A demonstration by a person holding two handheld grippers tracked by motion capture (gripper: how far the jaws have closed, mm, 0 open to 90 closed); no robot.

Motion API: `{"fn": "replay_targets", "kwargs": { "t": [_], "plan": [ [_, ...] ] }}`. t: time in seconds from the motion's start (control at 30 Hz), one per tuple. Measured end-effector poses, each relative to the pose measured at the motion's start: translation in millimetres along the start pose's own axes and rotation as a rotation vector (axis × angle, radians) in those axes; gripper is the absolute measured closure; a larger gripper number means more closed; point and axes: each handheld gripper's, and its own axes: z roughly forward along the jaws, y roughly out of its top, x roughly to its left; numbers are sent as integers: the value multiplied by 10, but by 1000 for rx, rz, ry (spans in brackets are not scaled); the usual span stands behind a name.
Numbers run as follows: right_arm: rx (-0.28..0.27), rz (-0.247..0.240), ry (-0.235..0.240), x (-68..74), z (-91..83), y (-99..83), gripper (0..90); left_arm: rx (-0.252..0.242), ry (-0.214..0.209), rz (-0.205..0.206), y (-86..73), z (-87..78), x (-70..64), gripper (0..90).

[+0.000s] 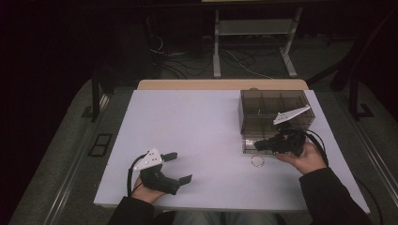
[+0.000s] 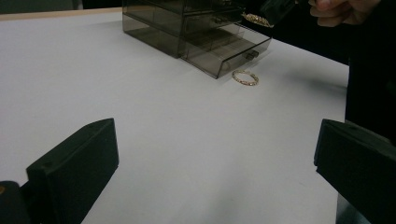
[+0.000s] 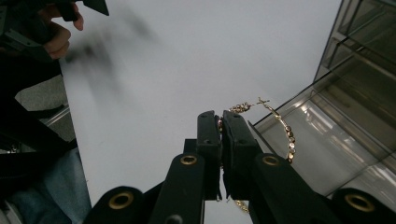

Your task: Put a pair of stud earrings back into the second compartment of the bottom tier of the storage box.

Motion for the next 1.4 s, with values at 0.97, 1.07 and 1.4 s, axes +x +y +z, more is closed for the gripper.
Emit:
{"fn": "replay_targets", "kwargs": {
  "t": [0.97,1.07,1.4],
  "plan": [
    [-86,103,-92,-406,-306,-71,849,-2,3,0,2,-5,6,0],
    [-85,121,-101,-463,-296,-113,849,-2,3,0,2,-6,6,0],
    [-83,162,-112,-579,-291,-209,849,0,3,0,2,-5,6,0]
  ]
}}
